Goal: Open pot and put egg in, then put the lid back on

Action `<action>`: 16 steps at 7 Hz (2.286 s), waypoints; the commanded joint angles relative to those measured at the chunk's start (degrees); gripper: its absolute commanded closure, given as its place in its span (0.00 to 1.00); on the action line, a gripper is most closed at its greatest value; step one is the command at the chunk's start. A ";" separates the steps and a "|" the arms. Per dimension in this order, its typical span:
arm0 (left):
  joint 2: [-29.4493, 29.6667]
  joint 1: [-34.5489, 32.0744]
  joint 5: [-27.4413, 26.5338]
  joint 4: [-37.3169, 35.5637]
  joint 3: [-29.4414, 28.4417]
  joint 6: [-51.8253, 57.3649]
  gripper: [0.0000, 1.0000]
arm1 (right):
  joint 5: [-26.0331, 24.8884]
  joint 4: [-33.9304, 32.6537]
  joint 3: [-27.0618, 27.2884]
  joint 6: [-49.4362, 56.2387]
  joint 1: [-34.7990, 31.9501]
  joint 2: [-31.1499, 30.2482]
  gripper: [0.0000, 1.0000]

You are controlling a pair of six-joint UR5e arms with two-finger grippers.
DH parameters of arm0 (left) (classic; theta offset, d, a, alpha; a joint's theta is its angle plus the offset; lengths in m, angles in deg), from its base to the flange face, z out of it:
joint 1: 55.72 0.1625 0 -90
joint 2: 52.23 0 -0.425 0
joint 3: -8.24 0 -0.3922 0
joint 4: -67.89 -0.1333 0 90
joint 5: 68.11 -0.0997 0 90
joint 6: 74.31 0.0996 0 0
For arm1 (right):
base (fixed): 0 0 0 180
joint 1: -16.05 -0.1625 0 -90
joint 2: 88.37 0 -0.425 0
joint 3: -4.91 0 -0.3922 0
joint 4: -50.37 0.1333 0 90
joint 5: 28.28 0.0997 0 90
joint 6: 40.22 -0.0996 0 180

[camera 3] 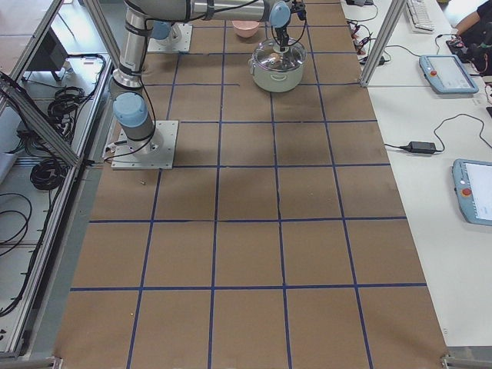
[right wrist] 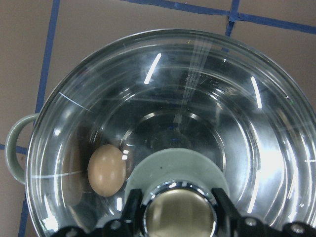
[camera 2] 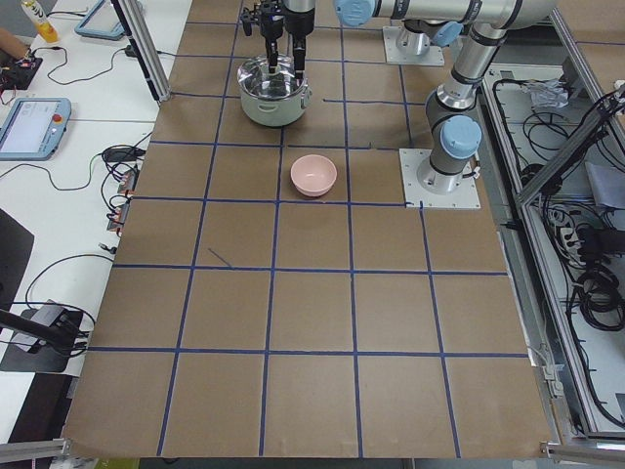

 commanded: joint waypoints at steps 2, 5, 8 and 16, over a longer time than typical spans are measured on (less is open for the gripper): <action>0.01 0.02 0.10 -0.01 -0.16 0.00 0.00 | 0.09 1.24 -0.23 0.16 0.01 -1.21 0.29; 0.01 0.11 0.18 -0.01 -0.42 0.00 0.00 | -0.34 13.41 -0.58 4.61 4.11 -9.26 0.26; 0.01 0.11 0.27 -0.01 -0.86 -0.09 0.00 | -0.34 22.31 7.55 13.87 14.83 -25.42 0.08; 0.09 -0.16 -0.34 0.08 -0.69 -0.17 0.00 | 2.29 20.06 13.66 12.99 16.88 -29.61 0.00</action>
